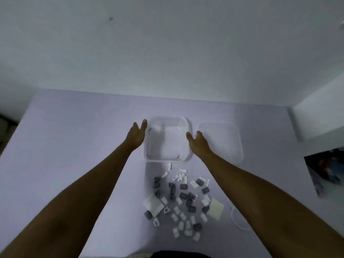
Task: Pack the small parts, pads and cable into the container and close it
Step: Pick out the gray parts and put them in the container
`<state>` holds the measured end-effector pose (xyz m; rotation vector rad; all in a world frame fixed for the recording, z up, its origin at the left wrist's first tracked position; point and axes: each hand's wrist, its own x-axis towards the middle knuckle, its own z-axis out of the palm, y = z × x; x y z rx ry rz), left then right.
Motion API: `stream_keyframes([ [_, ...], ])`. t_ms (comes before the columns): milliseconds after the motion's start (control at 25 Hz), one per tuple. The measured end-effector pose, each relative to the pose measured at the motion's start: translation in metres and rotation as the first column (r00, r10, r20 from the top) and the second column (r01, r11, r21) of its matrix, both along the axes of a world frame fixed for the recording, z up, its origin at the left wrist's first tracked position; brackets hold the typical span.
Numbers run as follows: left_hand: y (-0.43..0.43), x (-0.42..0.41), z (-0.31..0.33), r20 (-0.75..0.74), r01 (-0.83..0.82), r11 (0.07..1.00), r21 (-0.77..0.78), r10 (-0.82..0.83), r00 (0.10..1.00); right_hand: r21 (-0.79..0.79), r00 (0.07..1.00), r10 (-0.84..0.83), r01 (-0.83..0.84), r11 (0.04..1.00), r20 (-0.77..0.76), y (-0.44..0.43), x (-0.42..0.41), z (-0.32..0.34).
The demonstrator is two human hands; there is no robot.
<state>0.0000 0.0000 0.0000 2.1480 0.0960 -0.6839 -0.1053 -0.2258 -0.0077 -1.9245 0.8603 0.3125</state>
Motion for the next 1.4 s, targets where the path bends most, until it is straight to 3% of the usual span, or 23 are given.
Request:
stream_keyframes([
  [240,0.009,-0.021,-0.042,-0.171,-0.172,0.98,-0.096,0.154,0.973,0.287,0.99,-0.081,0.11,0.952,-0.112,0.012,-0.017,-0.024],
  [400,0.032,-0.033,-0.043,-0.05,-0.39,0.919,-0.062,0.387,0.921,0.456,0.989,-0.135,0.15,0.877,-0.067,0.034,-0.024,-0.021],
  [600,0.088,-0.068,-0.034,0.05,-0.442,0.896,-0.033,0.444,0.895,0.446,0.995,-0.093,0.092,0.89,-0.02,0.095,-0.044,-0.017],
  [960,0.192,-0.15,-0.04,0.095,-0.475,0.875,0.094,0.467,0.879,0.481,0.988,-0.148,0.153,0.863,-0.049,0.211,-0.13,-0.036],
  [1400,0.236,-0.18,-0.055,0.08,-0.451,0.87,0.2,0.444,0.893,0.486,0.991,-0.127,0.127,0.864,-0.033,0.254,-0.163,-0.058],
])
